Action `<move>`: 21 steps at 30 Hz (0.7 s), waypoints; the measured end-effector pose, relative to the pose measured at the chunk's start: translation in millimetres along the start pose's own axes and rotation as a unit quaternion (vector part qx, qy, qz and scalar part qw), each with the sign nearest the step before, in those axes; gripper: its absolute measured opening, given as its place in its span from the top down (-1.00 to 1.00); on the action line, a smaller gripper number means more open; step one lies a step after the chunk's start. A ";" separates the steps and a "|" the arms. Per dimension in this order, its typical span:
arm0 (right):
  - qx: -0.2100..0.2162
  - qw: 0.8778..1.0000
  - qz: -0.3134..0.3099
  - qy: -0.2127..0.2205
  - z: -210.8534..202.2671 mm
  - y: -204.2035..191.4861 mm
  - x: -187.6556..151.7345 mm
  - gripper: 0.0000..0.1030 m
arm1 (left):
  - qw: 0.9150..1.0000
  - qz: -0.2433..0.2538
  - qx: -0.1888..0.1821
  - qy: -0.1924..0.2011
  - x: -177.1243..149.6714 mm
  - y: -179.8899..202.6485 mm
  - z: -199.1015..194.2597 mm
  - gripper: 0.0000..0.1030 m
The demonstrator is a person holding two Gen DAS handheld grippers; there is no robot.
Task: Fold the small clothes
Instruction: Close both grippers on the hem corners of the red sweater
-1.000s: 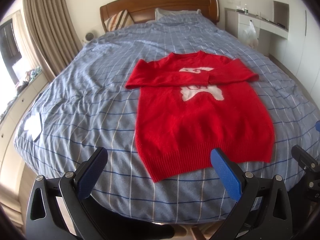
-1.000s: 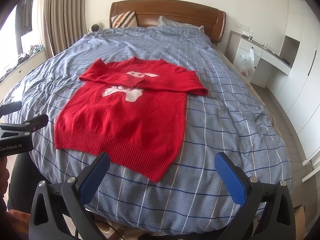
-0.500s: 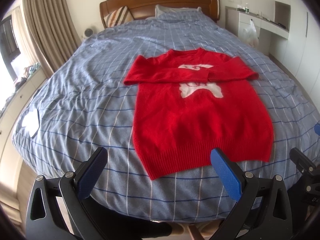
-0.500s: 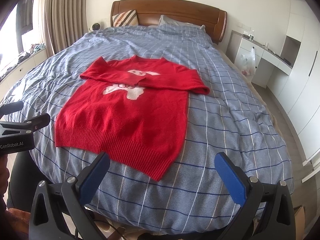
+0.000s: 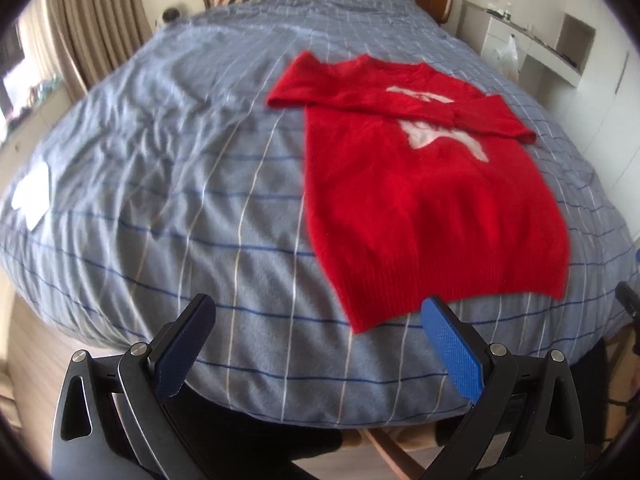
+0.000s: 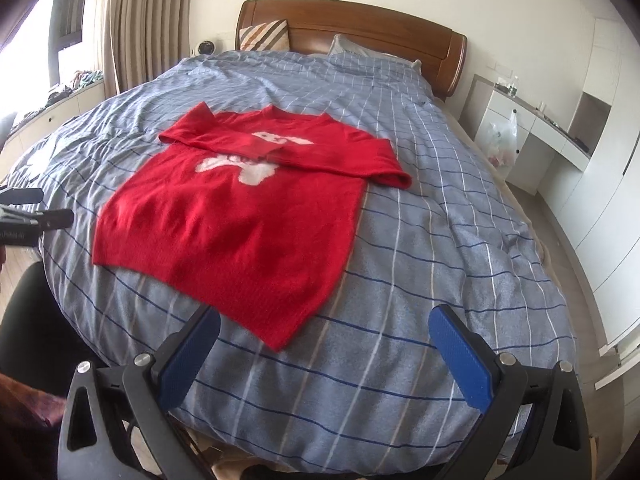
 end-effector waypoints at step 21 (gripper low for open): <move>0.145 0.969 0.171 -0.107 31.3 -6.1 -17.8 0.94 | 0.996 0.010 -0.089 -0.010 -17.1 5.0 9.8 1.00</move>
Point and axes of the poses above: each gripper's, at about its wrist camera, not at the fingertips, and z roughly the way its jaws point, y to its right, x to its top, the point moved 9 cm from there along z, roughly the way its jaws point, and after that the axes turned 14 degrees about y, right-handed, at the moved point
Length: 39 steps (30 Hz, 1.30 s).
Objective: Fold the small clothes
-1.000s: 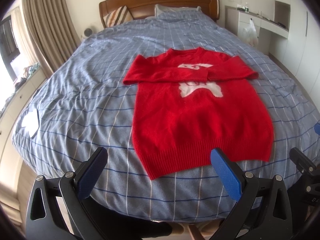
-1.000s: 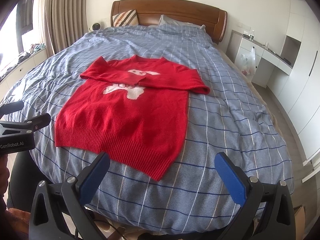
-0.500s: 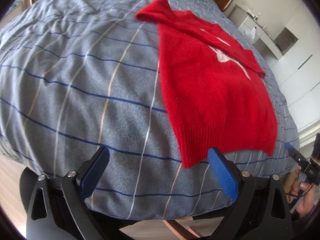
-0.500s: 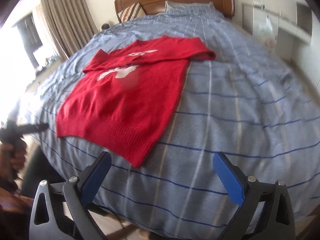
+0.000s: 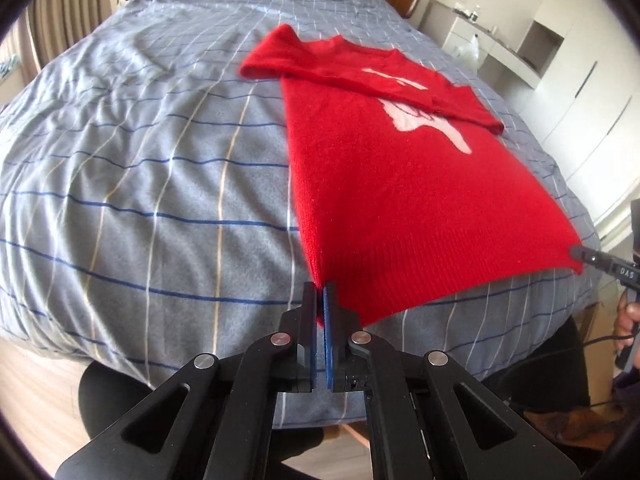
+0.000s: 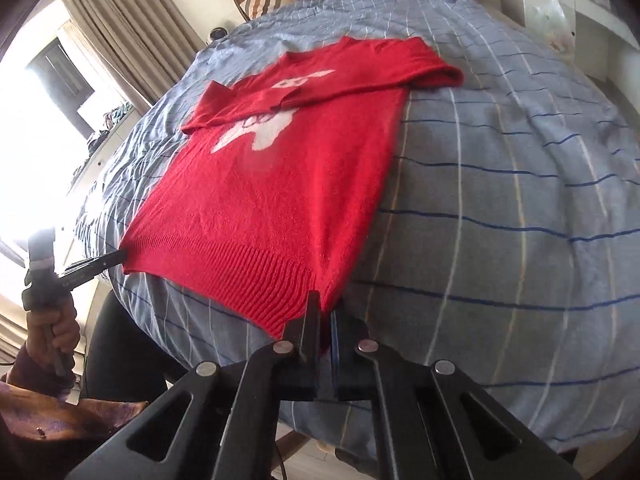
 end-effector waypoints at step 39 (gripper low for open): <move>-0.024 0.968 -0.248 0.030 213.8 -41.4 169.5 0.82 | 0.976 -0.106 0.170 0.085 -20.8 -89.9 -49.4 -0.42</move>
Point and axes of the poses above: each gripper's, at about its wrist camera, not at the fingertips, and z roughly the way its jaws point, y to its right, x to its top, the point moved 9 cm from there along z, roughly the way its jaws point, and after that the axes turned 14 degrees about y, right-handed, at the moved point
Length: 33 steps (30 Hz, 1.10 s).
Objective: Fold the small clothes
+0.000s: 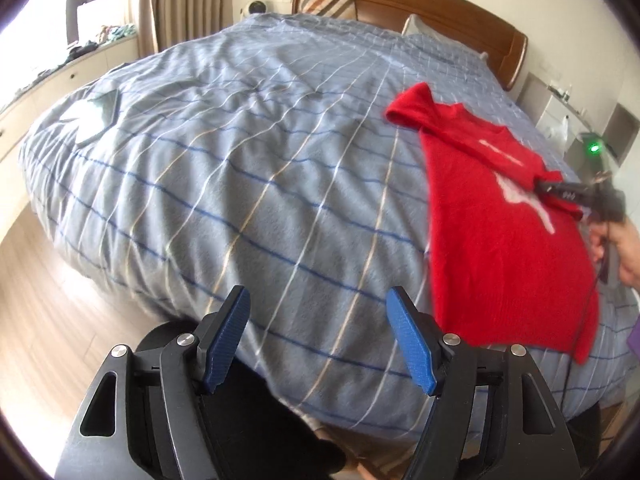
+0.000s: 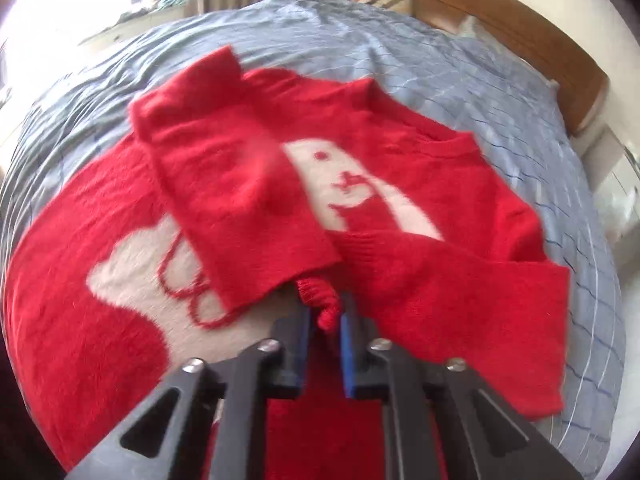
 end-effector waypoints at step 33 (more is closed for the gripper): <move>-0.189 0.776 0.596 0.081 -229.9 340.5 -256.9 0.86 | 0.999 0.018 -0.018 -0.028 -4.7 27.5 8.7 -0.29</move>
Point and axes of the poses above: each gripper's, at about its wrist camera, not at the fingertips, and z roughly the way its jaws point, y to its right, x to its top, the point moved 9 cm from there along z, roughly the way its jaws point, and after that the axes turned 14 degrees about y, right-handed, at the moved point
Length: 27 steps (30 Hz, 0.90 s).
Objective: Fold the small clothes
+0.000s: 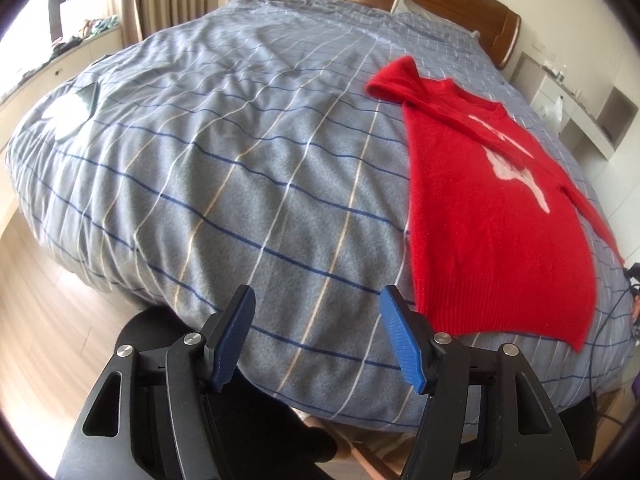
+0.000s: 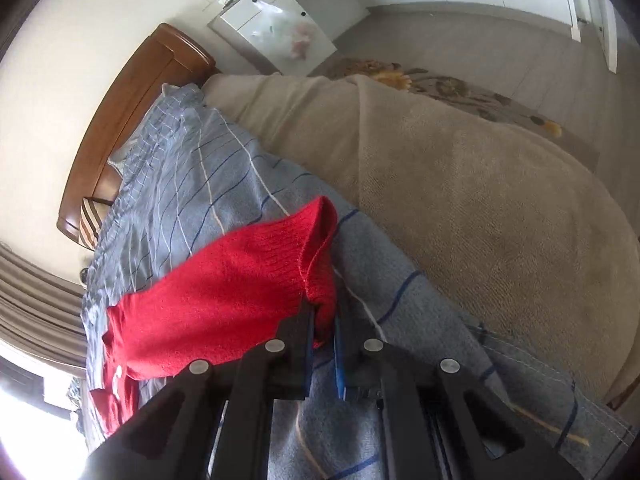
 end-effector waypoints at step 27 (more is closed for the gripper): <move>0.019 0.976 -0.212 0.051 -68.2 -62.7 -58.2 0.20 | 0.931 0.317 -0.165 0.075 131.2 209.2 51.9 -0.48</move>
Point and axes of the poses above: each gripper's, at about its wrist camera, not at the fingertips, and z roughly the way its jaws point, y to its right, x to its top, the point moved 9 cm from there along z, roughly the way its jaws point, and after that the axes turned 14 degrees about y, right-handed, at the moved point
